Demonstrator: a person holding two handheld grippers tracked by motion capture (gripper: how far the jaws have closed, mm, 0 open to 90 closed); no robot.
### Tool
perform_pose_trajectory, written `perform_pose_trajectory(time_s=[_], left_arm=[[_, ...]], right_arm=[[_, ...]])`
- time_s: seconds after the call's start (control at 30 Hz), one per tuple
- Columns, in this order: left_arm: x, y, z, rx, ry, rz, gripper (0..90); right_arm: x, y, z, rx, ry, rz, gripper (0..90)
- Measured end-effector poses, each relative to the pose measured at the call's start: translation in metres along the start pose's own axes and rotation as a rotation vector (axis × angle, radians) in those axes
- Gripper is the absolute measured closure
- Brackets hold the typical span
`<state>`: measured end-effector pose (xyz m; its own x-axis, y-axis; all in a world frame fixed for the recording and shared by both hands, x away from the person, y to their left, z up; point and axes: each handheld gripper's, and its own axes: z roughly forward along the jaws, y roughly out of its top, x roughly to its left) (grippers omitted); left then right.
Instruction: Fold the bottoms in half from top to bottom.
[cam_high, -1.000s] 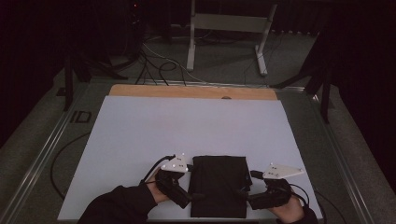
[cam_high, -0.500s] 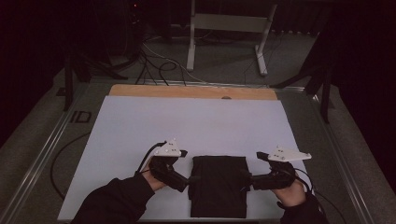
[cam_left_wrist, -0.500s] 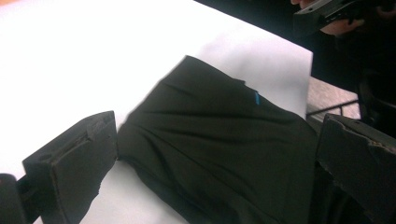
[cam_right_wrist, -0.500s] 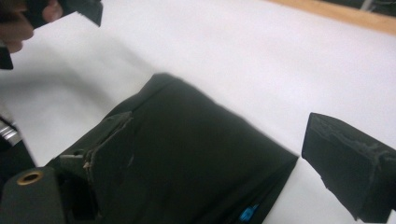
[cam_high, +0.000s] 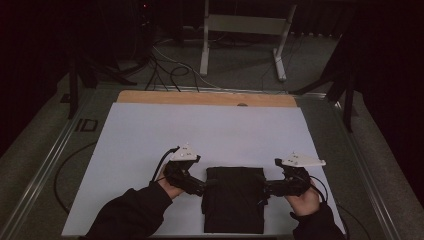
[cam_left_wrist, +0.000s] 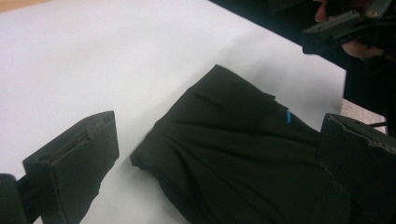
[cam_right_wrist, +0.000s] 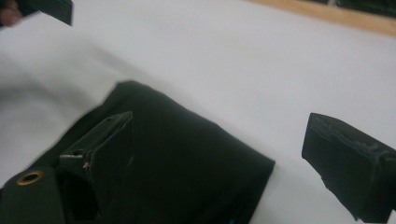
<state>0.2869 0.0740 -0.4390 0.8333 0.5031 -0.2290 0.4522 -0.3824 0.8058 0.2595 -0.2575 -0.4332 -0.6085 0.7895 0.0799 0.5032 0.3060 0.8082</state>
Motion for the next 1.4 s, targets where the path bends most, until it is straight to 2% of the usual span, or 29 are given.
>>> perform_pose_trajectory(time_s=[0.2, 0.33, 0.5, 0.67, 0.77, 0.93, 1.1, 1.23, 1.3, 1.4], left_arm=[[0.005, -0.011, 0.015, 0.017, 0.022, -0.040, 0.0], [0.009, -0.022, 0.028, 0.051, 0.009, -0.067, 0.0], [0.015, -0.032, 0.041, 0.081, 0.006, -0.117, 0.0], [0.019, -0.038, 0.050, 0.102, 0.012, -0.139, 0.0], [0.020, -0.041, 0.054, 0.112, 0.012, -0.152, 0.0], [0.021, -0.045, 0.062, 0.146, 0.004, -0.161, 0.0], [0.020, -0.049, 0.068, 0.167, -0.013, -0.168, 0.0], [0.017, -0.050, 0.070, 0.165, -0.016, -0.153, 0.0], [0.015, -0.050, 0.072, 0.168, -0.010, -0.142, 0.0], [0.014, -0.050, 0.073, 0.162, -0.018, -0.151, 0.1]], right_arm=[[0.000, -0.016, 0.013, 0.045, -0.017, 0.015, 9.6], [0.000, -0.027, 0.020, 0.085, -0.012, 0.019, 9.6], [-0.004, -0.034, 0.026, 0.084, -0.017, 0.024, 9.5], [-0.007, -0.041, 0.037, 0.126, -0.029, 0.017, 9.6], [-0.011, -0.045, 0.041, 0.141, -0.021, 0.031, 9.5], [-0.012, -0.048, 0.044, 0.155, -0.036, 0.056, 9.6], [-0.012, -0.051, 0.050, 0.174, -0.021, 0.081, 9.7], [-0.013, -0.054, 0.054, 0.188, -0.013, 0.089, 9.7], [-0.013, -0.056, 0.059, 0.207, -0.007, 0.108, 11.7], [-0.012, -0.057, 0.063, 0.226, -0.017, 0.093, 13.7]])
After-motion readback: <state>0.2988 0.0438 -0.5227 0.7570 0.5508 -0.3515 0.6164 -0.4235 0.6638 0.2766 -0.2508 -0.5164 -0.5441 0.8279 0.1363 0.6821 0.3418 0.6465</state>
